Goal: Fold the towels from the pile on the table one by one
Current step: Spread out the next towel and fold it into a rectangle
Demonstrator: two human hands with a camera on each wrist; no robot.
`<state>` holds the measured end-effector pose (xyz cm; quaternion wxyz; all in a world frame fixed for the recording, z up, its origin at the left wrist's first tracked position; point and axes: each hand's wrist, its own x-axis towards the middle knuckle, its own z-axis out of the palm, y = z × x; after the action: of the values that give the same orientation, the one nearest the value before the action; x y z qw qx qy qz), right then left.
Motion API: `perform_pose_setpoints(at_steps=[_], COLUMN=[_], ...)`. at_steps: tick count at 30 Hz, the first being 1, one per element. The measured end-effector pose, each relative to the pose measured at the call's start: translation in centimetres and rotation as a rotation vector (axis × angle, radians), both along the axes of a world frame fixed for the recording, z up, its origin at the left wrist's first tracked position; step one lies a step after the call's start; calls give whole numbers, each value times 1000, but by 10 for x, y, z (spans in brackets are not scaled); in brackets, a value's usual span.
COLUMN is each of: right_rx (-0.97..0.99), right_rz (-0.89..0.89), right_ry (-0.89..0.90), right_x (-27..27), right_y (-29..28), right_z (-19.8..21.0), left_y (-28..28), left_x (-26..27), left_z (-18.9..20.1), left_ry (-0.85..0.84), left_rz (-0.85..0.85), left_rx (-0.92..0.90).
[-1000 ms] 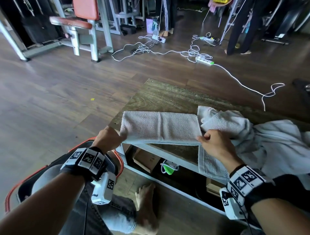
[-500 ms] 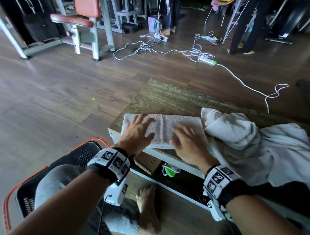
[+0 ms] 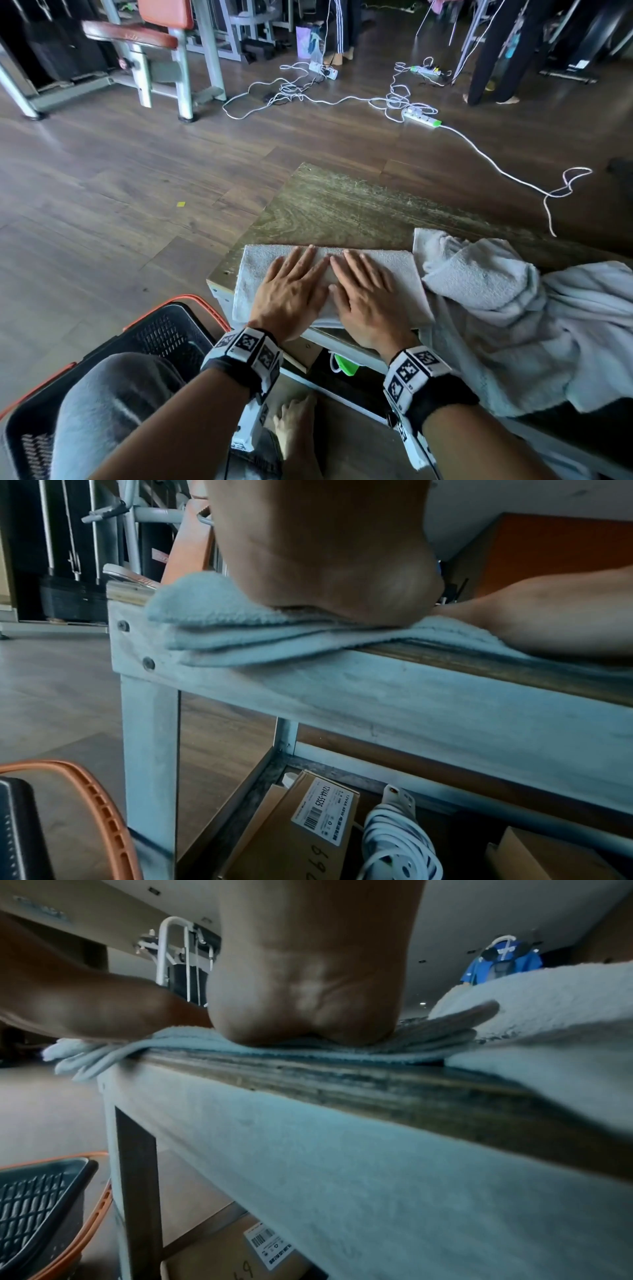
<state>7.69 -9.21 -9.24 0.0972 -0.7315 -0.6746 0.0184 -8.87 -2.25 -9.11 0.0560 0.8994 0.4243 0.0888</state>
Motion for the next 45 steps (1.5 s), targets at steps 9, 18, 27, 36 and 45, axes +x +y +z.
perform_pose_setpoints(at_steps=[9,18,27,36,45], right_rx=[-28,-166,110,31,9], right_rz=[-84,-163,-68,-69,83], right_ry=[-64,-7,-136,76,70], right_x=[30,36,7,4,-11], right_y=[-10,-15,-58,-47,-74], right_z=[3,12,38,35,22], left_y=[7,10,10,-23,-41], left_x=[-18,-40,-33,-24,-48], left_z=[4,4,9,26,22], left_ry=[7,16,80,43,-557], left_rz=[62,137,205,463,721], left_rx=[-47,-99,-189,60,-531])
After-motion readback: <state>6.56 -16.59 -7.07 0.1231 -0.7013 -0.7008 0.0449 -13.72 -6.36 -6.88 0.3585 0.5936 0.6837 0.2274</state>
